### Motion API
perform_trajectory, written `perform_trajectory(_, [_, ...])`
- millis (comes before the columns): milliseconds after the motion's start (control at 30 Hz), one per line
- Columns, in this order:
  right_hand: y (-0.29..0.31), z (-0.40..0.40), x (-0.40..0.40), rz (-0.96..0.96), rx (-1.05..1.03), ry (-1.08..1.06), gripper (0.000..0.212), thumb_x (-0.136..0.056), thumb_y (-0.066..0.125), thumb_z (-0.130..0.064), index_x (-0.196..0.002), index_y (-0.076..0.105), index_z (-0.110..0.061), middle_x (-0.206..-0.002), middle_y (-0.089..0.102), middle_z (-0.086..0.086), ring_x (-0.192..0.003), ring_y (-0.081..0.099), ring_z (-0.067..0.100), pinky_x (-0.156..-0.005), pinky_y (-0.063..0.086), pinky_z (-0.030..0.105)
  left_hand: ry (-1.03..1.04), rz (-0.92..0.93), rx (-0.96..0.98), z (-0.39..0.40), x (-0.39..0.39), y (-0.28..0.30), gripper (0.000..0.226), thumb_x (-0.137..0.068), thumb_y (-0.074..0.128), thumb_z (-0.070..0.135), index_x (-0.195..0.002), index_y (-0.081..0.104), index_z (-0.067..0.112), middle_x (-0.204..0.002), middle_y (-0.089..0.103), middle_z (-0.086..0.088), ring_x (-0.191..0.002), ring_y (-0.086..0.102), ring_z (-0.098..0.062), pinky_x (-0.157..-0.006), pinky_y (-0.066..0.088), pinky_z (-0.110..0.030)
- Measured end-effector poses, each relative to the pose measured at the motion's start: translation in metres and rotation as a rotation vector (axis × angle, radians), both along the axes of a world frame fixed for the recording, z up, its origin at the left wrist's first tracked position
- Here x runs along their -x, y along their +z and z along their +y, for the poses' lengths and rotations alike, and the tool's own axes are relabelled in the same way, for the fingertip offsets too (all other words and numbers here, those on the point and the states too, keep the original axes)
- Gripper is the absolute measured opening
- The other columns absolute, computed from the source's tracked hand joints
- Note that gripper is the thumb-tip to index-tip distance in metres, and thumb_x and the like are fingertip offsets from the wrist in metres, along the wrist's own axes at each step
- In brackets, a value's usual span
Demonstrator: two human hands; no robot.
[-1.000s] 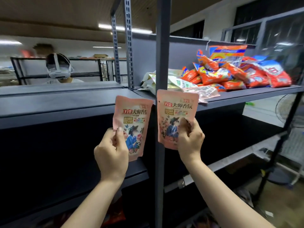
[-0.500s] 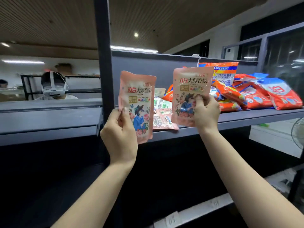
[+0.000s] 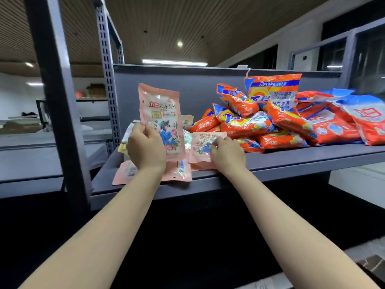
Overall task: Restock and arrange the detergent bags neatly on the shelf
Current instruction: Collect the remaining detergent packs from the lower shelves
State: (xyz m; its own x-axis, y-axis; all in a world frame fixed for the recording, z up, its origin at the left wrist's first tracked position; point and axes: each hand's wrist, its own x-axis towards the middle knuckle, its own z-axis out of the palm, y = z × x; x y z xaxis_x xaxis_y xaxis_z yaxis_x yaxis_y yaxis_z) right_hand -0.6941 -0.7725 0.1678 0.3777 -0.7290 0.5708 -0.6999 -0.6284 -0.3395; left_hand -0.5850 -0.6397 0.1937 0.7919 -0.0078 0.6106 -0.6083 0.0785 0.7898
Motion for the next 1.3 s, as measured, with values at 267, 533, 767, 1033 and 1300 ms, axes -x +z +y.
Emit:
perform_trajectory(267, [-0.009,0.003,0.022,-0.033,-0.188,0.303,0.039,-0.089,0.047,-0.048,-0.118,0.054,-0.023,-0.121,0.061,0.008,-0.106,0.055,0.028,-0.087,0.046,0.041,0.095,-0.377,-0.989,-0.036,-0.015,-0.025,0.046,-0.09,0.042,0.053,-0.118,0.06,0.02,-0.129,0.055,-0.006,-0.125,0.041,-0.027,-0.105,0.026,-0.044])
perform_trajectory(533, [-0.013,0.0,0.012,0.13,0.043,0.177,0.055,-0.095,0.037,-0.055,-0.142,0.043,-0.027,-0.146,0.043,0.001,-0.13,0.036,0.027,-0.103,0.032,0.041,0.087,-0.407,-0.924,-0.024,-0.01,-0.027,0.044,-0.092,0.043,0.047,-0.123,0.057,0.021,-0.13,0.056,-0.003,-0.124,0.043,-0.024,-0.103,0.028,-0.037])
perform_trajectory(767, [-0.022,0.014,0.023,-0.044,-0.012,0.234,0.042,-0.098,0.042,-0.042,-0.129,0.054,-0.018,-0.132,0.053,0.005,-0.122,0.042,0.023,-0.098,0.037,0.039,0.078,-0.429,-0.867,-0.013,-0.006,-0.036,0.038,-0.092,0.044,0.04,-0.121,0.059,0.02,-0.125,0.058,-0.004,-0.119,0.045,-0.026,-0.101,0.029,-0.036])
perform_trajectory(1033, [-0.022,0.031,0.029,-0.1,-0.026,0.254,0.041,-0.099,0.041,-0.04,-0.132,0.051,-0.018,-0.136,0.051,0.002,-0.126,0.04,0.02,-0.1,0.037,0.038,0.073,-0.414,-0.798,0.005,0.0,-0.038,0.04,-0.092,0.045,0.035,-0.126,0.055,0.017,-0.127,0.057,-0.004,-0.12,0.045,-0.024,-0.1,0.029,-0.037])
perform_trajectory(1300, [-0.03,0.077,0.027,-0.208,0.057,0.343,0.034,-0.094,0.053,-0.03,-0.125,0.056,-0.017,-0.132,0.054,0.002,-0.125,0.04,0.019,-0.1,0.034,0.032,0.075,-0.479,-0.635,0.053,0.007,-0.049,0.029,-0.09,0.046,0.027,-0.111,0.061,0.013,-0.112,0.063,-0.004,-0.107,0.05,-0.025,-0.088,0.031,-0.035])
